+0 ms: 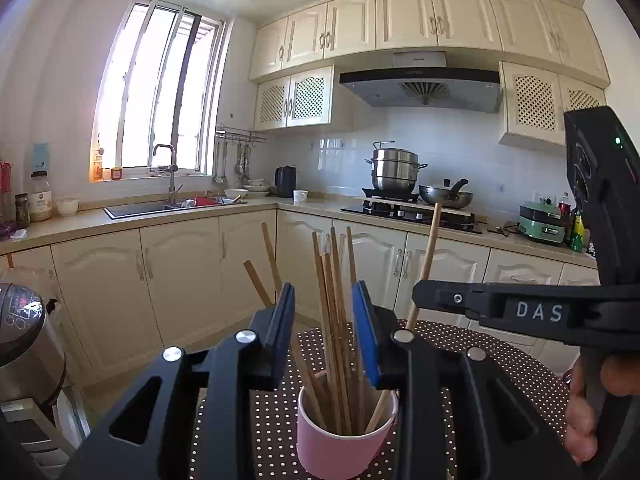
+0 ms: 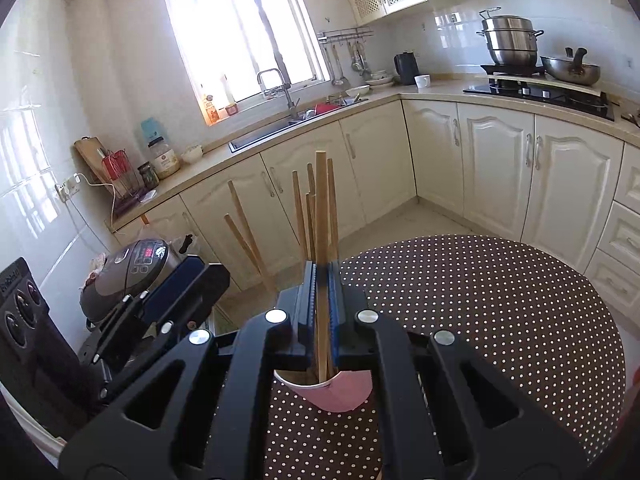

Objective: Organize utensils
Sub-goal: 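Open the left tool to release its chopstick while the right tool releases its chopstick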

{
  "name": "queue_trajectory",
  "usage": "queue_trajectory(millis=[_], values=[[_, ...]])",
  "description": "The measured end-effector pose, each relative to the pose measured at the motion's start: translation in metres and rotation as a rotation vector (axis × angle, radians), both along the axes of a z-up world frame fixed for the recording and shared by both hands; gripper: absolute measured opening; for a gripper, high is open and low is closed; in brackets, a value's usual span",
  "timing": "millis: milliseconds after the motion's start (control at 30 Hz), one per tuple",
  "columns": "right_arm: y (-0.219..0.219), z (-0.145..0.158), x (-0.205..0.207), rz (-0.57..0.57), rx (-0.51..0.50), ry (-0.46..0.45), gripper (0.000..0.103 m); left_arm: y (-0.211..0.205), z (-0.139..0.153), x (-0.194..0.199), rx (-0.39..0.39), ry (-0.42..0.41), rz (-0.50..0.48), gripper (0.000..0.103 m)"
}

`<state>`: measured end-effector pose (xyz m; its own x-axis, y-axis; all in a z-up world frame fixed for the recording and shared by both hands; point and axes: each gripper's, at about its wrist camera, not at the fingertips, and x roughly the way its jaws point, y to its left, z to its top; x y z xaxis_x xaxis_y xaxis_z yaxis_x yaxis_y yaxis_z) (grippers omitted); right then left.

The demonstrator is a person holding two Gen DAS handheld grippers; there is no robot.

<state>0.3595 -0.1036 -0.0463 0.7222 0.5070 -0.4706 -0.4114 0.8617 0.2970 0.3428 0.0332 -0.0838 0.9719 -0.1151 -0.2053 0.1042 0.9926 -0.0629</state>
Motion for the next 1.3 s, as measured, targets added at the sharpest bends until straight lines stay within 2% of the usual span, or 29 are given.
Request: queue_trajectory(millis=[567, 1000, 1100, 1167, 1233, 1300], values=[[0.007, -0.007, -0.006, 0.006, -0.01, 0.028, 0.007, 0.009, 0.007, -0.007, 0.007, 0.023, 0.032, 0.035], [0.006, 0.002, -0.02, 0.014, -0.01, 0.029, 0.008, 0.008, 0.015, -0.02, 0.023, 0.032, 0.038, 0.036], [0.004, 0.004, -0.023, 0.013, -0.014, 0.028, 0.017, 0.008, 0.016, -0.024, 0.029, 0.031, 0.04, 0.037], [0.003, 0.005, -0.026, 0.011, -0.014, 0.023, 0.034, 0.008, 0.018, -0.027, 0.029, 0.035, 0.039, 0.037], [0.002, 0.009, -0.031, 0.011, -0.014, 0.009, 0.04, 0.009, 0.019, -0.03, 0.036, 0.034, 0.042, 0.037], [0.001, 0.012, -0.034, 0.011, -0.011, 0.005, 0.04, 0.009, 0.021, -0.033, 0.042, 0.035, 0.043, 0.037]])
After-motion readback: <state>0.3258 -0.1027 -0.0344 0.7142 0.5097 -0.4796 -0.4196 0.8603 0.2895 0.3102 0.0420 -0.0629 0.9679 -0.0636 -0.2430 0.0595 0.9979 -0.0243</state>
